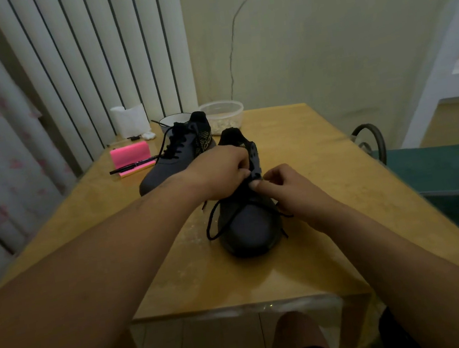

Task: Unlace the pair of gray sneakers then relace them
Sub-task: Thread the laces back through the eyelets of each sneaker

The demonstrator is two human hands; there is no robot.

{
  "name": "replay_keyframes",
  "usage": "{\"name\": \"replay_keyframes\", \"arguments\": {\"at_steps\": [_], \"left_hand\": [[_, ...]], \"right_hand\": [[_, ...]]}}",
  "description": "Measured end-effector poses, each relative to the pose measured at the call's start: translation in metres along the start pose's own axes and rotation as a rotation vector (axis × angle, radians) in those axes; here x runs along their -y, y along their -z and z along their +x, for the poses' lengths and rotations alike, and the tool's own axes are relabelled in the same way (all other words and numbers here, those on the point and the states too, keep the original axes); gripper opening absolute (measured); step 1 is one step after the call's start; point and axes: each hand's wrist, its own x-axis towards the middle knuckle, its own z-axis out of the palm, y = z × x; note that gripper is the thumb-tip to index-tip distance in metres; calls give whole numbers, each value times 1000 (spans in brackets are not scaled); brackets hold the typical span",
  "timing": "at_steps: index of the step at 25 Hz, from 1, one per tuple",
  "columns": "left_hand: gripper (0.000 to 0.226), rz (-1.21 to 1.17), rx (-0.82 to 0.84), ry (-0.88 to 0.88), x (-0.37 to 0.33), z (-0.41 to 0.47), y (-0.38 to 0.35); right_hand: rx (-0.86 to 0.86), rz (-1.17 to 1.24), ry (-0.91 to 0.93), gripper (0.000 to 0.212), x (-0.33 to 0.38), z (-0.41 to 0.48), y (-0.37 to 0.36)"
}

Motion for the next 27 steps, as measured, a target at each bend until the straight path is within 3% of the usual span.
{"name": "replay_keyframes", "arguments": {"at_steps": [4,9,12,14,16,18,21,24,26,27], "left_hand": [[12,23,7,-42,1,-4,4],[22,351,-289,-154,14,-18,8],[22,293,-456,-21,43,-32,18],[20,253,-551,193,67,-45,22],[14,28,-590,483,83,-57,17],[16,-298,-478,605,83,-66,6],[31,-633,-264,512,74,-77,-5],[34,-1007,-320,411,54,-79,5],[43,-1534,-423,302,36,-68,18],[46,-1836,-395,232,27,-63,25]], "right_hand": [[-66,-103,0,79,-1,6,-14],[-77,-158,56,66,-12,4,-17],[-87,-204,62,60,-13,6,-18],[-75,-207,79,58,-15,7,-18],[-50,-191,93,57,-15,7,-18],[-45,-188,80,60,-11,5,-17],[-43,-121,63,54,-8,0,-11],[-3,-50,64,54,-9,1,-7],[-8,-79,65,58,-10,2,-8],[-17,-104,71,58,-11,2,-10]]}}
